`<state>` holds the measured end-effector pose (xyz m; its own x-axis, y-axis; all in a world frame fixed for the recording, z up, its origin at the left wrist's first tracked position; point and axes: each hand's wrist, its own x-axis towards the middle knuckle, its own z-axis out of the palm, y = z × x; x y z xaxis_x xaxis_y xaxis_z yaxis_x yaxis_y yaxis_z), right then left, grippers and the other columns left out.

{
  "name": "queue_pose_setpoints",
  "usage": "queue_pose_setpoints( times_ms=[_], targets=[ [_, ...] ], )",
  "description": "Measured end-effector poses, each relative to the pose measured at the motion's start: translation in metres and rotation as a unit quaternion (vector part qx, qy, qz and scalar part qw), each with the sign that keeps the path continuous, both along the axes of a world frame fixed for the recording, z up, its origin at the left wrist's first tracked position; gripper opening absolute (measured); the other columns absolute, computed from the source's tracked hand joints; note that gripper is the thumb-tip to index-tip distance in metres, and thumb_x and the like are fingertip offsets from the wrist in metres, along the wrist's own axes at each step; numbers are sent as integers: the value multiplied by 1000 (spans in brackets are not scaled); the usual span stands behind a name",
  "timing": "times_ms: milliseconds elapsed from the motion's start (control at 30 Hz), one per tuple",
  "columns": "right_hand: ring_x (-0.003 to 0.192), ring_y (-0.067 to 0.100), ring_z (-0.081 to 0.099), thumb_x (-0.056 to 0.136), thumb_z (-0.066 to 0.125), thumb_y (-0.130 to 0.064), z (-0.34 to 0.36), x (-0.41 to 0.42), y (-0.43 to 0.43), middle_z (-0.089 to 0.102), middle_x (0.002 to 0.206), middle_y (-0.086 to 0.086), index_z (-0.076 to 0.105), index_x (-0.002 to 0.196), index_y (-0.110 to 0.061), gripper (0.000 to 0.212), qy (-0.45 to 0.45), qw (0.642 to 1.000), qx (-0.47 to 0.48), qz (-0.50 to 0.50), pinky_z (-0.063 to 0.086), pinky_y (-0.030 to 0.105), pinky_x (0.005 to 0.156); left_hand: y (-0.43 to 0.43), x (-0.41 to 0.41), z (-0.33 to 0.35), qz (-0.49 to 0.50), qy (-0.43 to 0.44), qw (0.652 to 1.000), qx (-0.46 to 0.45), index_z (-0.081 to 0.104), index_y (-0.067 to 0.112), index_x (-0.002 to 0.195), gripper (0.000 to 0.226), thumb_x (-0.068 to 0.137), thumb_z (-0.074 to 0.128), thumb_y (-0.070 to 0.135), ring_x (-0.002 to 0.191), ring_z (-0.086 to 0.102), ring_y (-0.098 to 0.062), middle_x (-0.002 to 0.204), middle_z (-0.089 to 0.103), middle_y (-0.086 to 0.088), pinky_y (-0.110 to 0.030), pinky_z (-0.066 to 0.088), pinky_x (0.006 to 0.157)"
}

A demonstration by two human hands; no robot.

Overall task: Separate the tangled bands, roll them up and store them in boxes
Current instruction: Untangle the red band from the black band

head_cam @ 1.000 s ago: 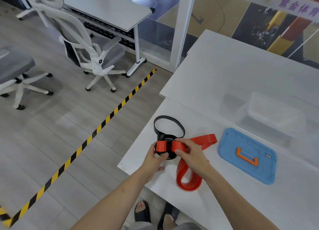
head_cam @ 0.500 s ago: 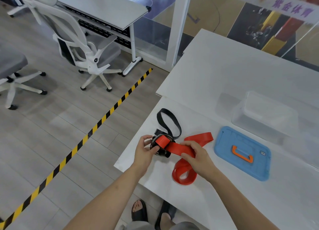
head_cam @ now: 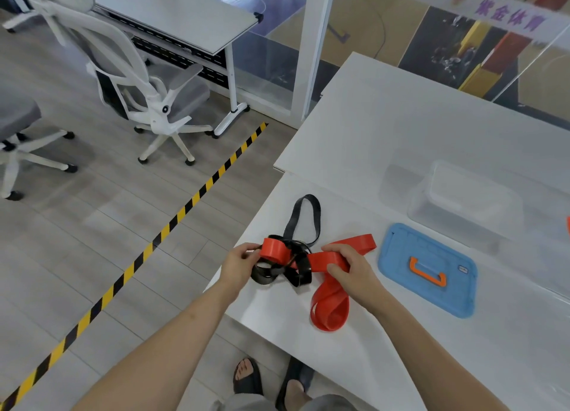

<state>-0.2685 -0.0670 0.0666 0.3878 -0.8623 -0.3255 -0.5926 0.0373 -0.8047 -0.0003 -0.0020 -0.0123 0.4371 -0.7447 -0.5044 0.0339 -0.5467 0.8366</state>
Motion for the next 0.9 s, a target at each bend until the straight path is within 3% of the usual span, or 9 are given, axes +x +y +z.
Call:
queue_pose_setpoints(
  times_ms=[133, 233, 333, 433, 533, 600, 667, 767, 900],
  targets=[
    [115, 7, 65, 90, 78, -29, -3, 2, -2, 64, 127, -16, 63, 131, -40, 44, -27, 998, 36, -31, 57, 29, 95, 5, -8, -1, -22, -8, 1000, -5, 74, 30, 112, 27, 105, 51, 18, 103, 68, -17, 115, 73, 4, -32, 54, 89],
    [116, 13, 62, 86, 83, -35, -5, -3, -5, 61, 129, -9, 61, 136, -36, 54, 34, 999, 20, -20, 53, 29, 95, 11, -12, 0, -34, 11, 999, 4, 69, 30, 121, 25, 106, 48, 27, 111, 66, -15, 119, 70, 6, -33, 53, 96],
    [110, 9, 61, 91, 79, -33, 0, -6, -4, 61, 124, -11, 62, 133, -34, 46, 31, 998, -23, -50, 47, 16, 84, 17, -16, -2, -61, 15, 998, 30, 60, 33, 121, 18, 103, 57, 35, 107, 65, -19, 118, 68, 2, -30, 52, 86],
    [104, 1, 63, 94, 78, -35, 2, -11, -2, 62, 120, -19, 61, 129, -39, 39, 16, 997, -17, -72, 51, 12, 70, 16, -19, -9, -68, -23, 996, 61, 58, 26, 129, 28, 101, 60, 22, 94, 66, -21, 115, 68, -4, -29, 52, 77],
    [94, 1, 65, 92, 76, -29, -8, -18, -4, 67, 117, -9, 60, 125, -36, 38, 121, 993, 2, -11, 52, 14, 69, 14, -23, -14, -113, -104, 985, 85, 53, 16, 139, 38, 101, 53, 12, 87, 62, -24, 109, 66, -9, -32, 50, 72],
    [89, 7, 66, 86, 73, -24, -15, -19, -6, 68, 114, -3, 58, 124, -33, 42, 181, 983, 28, 20, 57, 25, 73, 12, -31, -12, -150, -170, 969, 99, 51, 17, 142, 41, 101, 55, 23, 100, 60, -28, 118, 63, -11, -37, 51, 85],
    [88, 12, 64, 85, 73, -24, -19, -16, -6, 65, 113, -2, 56, 130, -31, 49, 207, 976, 51, 39, 52, 24, 68, 8, -41, -10, -172, -216, 956, 96, 49, 22, 142, 55, 94, 59, 47, 120, 54, -33, 135, 57, -10, -44, 48, 99],
    [104, 16, 61, 87, 74, -37, -23, -9, -2, 57, 121, -5, 57, 139, -29, 55, 197, 978, 73, 22, 46, 23, 75, -3, -64, -3, -179, -155, 963, 127, 34, 29, 149, 100, 67, 62, 79, 136, 44, -36, 149, 44, -8, -57, 44, 108],
    [103, 12, 64, 91, 73, -41, -24, -9, 4, 70, 119, -4, 77, 117, -24, 31, 193, 980, 51, 19, 48, 24, 82, -12, -88, -7, -254, -200, 923, 211, 2, 40, 161, 121, 68, 69, 80, 157, 2, -37, 170, 1, -6, -78, 21, 113]
  ],
)
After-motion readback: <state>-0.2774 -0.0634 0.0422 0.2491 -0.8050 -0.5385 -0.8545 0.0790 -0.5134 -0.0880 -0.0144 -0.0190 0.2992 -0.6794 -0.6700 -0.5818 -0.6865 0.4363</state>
